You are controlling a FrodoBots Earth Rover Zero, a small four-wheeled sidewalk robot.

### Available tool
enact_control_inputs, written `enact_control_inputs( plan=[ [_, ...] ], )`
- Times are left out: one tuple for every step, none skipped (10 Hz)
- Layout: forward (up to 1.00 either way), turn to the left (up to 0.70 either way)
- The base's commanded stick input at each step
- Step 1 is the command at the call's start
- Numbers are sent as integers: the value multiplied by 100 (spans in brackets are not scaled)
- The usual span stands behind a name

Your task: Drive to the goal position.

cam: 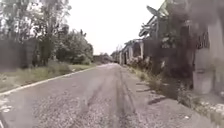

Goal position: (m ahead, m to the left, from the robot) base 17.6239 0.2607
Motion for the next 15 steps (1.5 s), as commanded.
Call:
enact_control_inputs(
  plan=[
    [70,0],
    [70,0],
    [70,0],
    [70,0],
    [70,0],
    [70,0],
    [70,0],
    [70,0],
    [70,0],
    [70,0],
    [70,0],
    [70,0],
    [70,0],
    [70,0],
    [70,0]
  ],
)
